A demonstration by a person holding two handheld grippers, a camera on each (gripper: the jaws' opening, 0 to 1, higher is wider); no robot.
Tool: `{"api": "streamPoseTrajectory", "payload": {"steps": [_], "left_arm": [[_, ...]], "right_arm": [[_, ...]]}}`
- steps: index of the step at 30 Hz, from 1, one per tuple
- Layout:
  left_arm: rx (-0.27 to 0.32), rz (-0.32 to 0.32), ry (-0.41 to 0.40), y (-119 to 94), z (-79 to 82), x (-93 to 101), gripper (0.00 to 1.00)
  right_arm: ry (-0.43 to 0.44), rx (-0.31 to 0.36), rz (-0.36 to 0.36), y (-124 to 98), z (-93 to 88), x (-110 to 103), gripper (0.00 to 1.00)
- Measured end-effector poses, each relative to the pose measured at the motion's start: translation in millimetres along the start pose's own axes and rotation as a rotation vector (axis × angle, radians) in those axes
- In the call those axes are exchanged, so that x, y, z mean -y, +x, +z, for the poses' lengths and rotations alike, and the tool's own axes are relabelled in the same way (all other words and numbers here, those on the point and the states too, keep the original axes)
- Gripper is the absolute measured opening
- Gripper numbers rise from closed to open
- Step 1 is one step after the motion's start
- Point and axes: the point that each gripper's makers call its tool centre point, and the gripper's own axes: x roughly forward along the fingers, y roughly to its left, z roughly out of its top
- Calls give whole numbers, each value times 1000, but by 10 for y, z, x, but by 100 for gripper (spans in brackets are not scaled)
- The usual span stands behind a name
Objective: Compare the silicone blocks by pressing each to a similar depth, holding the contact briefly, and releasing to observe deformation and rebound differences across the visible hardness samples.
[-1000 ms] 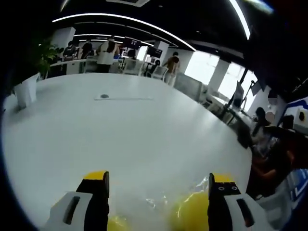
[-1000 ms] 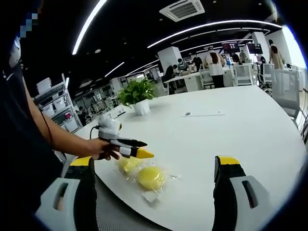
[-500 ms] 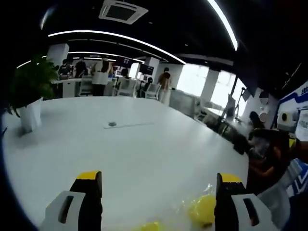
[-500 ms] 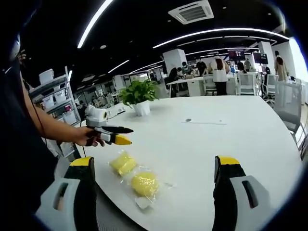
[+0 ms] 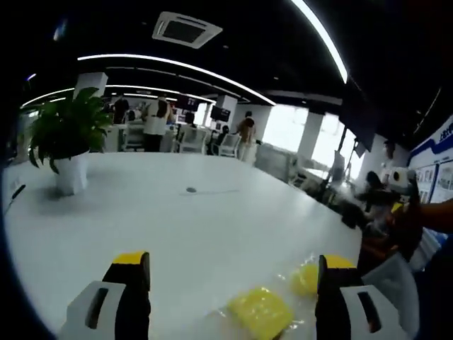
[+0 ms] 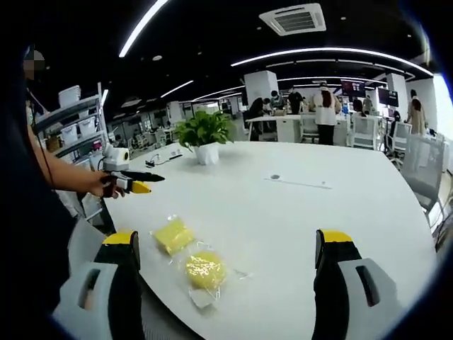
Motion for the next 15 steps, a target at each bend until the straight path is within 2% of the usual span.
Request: {"api": "streamPoseTrajectory", "payload": {"steps": [3, 5, 7, 11, 15], "left_arm": [[-11, 25, 4, -212, -107, -73, 100], [-5, 38, -12, -318, -113, -77, 100], [-12, 62, 10, -436, -148, -90, 100], [-9, 53, 26, -545, -159, -32, 100], [-20, 52, 51, -614, -243, -13, 100]], "right_arm": [[-1, -11, -9, -4, -70, 17, 97], [-4, -18, -14, -16, -107, 22, 97], [-16, -21, -17, -36, -152, 26, 97], [5, -35, -17, -59, -271, 49, 97], [16, -50, -17, -91, -391, 34, 97]]}}
